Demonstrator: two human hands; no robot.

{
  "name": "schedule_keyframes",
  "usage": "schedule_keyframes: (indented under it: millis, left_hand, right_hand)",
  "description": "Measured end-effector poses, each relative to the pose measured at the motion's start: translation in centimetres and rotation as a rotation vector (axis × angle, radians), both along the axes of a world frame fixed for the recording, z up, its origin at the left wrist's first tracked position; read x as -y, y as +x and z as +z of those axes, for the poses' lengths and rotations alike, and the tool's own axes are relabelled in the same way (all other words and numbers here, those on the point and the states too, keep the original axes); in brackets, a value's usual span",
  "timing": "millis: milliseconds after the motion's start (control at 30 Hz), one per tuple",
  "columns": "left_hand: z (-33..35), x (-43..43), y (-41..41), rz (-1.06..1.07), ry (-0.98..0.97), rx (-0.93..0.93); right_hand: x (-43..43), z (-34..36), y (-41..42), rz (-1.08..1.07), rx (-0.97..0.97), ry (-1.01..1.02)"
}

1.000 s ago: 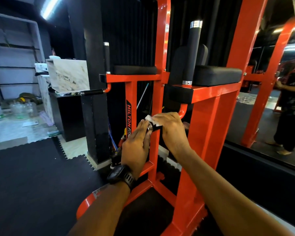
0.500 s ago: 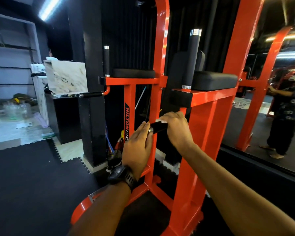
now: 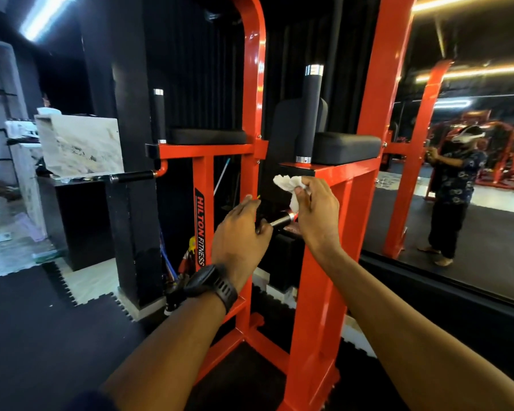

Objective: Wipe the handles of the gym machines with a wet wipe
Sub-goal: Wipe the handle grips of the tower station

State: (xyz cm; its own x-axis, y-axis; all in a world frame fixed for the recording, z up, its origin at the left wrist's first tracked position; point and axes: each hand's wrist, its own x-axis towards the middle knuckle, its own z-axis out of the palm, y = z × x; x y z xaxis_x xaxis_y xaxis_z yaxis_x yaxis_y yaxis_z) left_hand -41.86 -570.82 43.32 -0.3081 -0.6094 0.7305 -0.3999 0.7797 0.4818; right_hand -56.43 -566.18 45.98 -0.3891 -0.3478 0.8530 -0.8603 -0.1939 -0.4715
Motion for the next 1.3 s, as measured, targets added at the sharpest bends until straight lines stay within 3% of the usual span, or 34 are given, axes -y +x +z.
schedule_keyframes:
  millis: [133, 367, 700, 900, 1100, 1300]
  left_hand:
    - [2.3, 1.1, -1.5, -0.046, 0.021, 0.038]
    - [5.3, 3.4, -4.8, -0.091, 0.010, 0.099]
    - [8.9, 8.2, -8.5, -0.266, 0.111, 0.330]
    - [8.8, 10.1, -9.2, -0.369, 0.057, 0.355]
    - [8.8, 10.9, -11.0, -0.496, -0.040, 0.229]
    - [7.2, 11.1, -12.0, -0.414, -0.068, 0.149]
  right_hand:
    - [-0.1, 1.3, -1.1, -0.053, 0.029, -0.075]
    - [1.1, 4.3, -3.2, 0.094, 0.137, -0.206]
    - [4.1, 9.3, -7.9, -0.013, -0.212, 0.042]
    - [5.1, 8.6, -8.4, -0.137, -0.199, 0.036]
    - [5.2, 9.2, -7.7, -0.184, -0.136, 0.034]
    - [5.8, 9.8, -6.7, -0.304, -0.141, -0.080]
